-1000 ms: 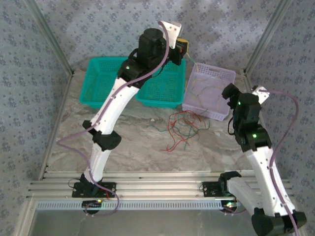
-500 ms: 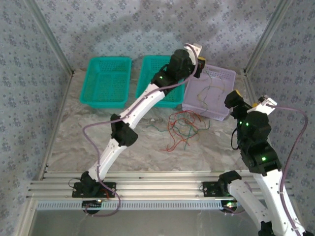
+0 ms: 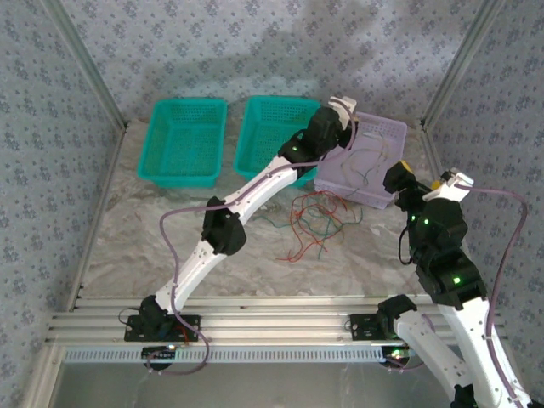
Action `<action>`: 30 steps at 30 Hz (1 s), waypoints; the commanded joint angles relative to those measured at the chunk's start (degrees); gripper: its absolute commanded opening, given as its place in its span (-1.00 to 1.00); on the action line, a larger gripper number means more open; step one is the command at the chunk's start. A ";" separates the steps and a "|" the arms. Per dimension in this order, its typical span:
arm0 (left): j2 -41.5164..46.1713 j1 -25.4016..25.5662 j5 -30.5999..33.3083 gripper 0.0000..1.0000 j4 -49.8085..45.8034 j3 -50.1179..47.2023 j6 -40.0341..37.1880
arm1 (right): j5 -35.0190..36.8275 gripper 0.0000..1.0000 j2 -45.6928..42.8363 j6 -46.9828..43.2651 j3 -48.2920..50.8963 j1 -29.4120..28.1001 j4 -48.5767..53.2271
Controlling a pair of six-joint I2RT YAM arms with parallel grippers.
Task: Untangle the cables
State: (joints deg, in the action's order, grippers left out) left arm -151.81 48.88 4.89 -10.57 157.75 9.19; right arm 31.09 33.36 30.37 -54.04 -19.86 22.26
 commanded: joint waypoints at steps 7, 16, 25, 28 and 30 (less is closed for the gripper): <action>-4.55 2.02 1.09 -0.90 -0.87 -3.23 -1.74 | -0.15 1.00 -0.65 -1.06 0.96 -0.42 0.26; -8.51 2.71 2.23 -0.91 -3.38 -4.12 -0.86 | -0.38 1.00 -0.41 -1.20 1.30 -0.45 0.24; -10.40 2.62 2.20 -0.47 -4.52 -4.21 0.17 | -1.02 1.00 -0.07 -0.92 1.13 -0.47 0.20; -10.25 2.54 2.18 -0.32 -5.09 -3.71 0.04 | -1.22 1.00 -0.05 -0.91 0.96 -0.48 0.09; -9.82 2.51 2.32 -0.21 -5.08 -3.37 -0.13 | -1.35 1.00 -0.05 -0.75 1.07 -0.48 0.15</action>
State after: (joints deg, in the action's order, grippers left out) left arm -161.71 51.11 6.92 -15.38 153.25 9.32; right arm 30.41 33.41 30.37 -53.10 -19.92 22.46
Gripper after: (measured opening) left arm 0.381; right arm 0.998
